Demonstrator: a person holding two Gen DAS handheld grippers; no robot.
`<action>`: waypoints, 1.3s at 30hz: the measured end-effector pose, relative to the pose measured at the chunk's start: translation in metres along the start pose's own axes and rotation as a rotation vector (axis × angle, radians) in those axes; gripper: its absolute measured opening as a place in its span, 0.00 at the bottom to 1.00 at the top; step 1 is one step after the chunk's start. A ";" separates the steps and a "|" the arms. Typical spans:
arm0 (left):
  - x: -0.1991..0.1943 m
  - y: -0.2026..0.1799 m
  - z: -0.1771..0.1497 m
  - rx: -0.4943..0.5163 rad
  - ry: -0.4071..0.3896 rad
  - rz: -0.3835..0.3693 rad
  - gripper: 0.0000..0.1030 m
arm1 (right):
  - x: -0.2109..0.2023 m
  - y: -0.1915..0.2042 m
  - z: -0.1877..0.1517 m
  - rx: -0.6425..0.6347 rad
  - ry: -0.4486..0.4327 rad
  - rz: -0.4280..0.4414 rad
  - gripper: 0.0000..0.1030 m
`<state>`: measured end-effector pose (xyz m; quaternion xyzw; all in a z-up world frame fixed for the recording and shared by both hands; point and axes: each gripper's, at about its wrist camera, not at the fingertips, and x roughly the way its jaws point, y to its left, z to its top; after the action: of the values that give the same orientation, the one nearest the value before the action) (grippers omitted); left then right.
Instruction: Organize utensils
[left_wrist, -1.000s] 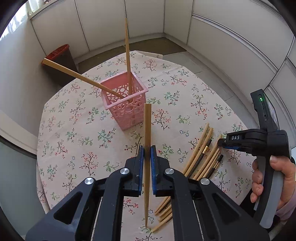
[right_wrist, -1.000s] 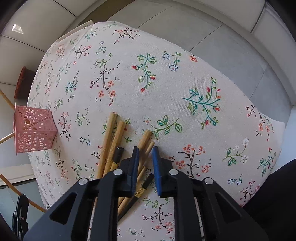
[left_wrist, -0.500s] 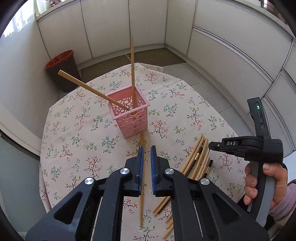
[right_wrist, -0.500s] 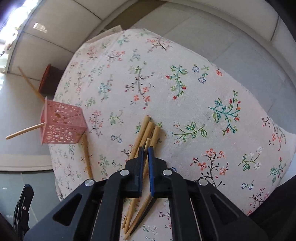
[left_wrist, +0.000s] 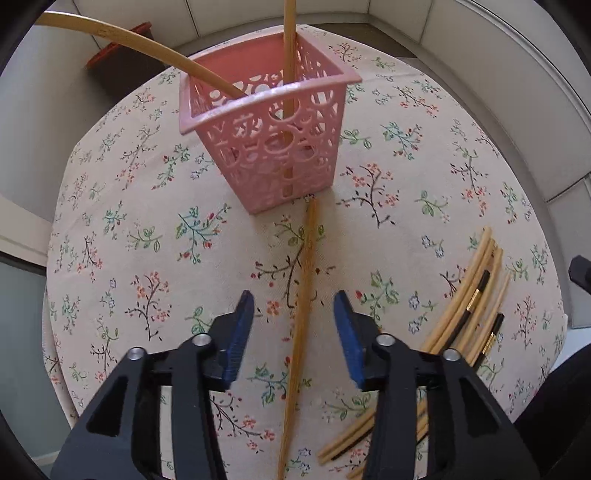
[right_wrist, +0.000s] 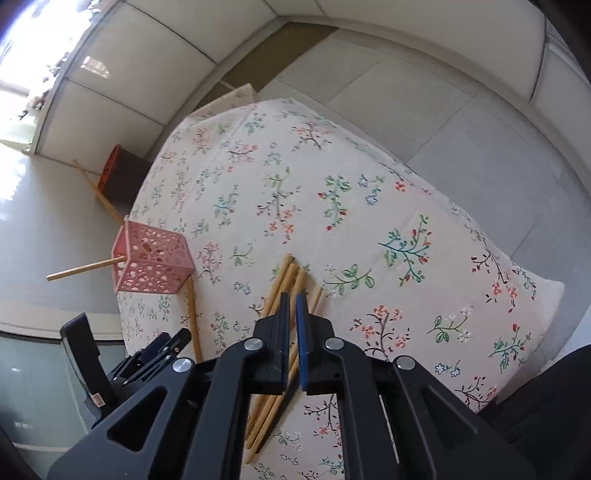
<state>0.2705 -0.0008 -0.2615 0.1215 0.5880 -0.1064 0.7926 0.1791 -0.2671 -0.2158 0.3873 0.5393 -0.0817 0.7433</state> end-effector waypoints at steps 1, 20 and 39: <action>0.003 -0.001 0.003 0.000 0.000 0.006 0.47 | 0.007 -0.004 0.003 0.017 0.026 -0.013 0.15; 0.016 -0.010 0.000 0.035 -0.015 -0.040 0.06 | 0.080 0.007 0.003 0.050 0.091 -0.071 0.06; -0.184 0.032 -0.073 -0.195 -0.575 -0.201 0.06 | -0.093 0.083 -0.072 -0.455 -0.214 0.249 0.05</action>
<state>0.1615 0.0573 -0.1040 -0.0490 0.3562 -0.1571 0.9198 0.1331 -0.1901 -0.1031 0.2628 0.4105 0.0928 0.8682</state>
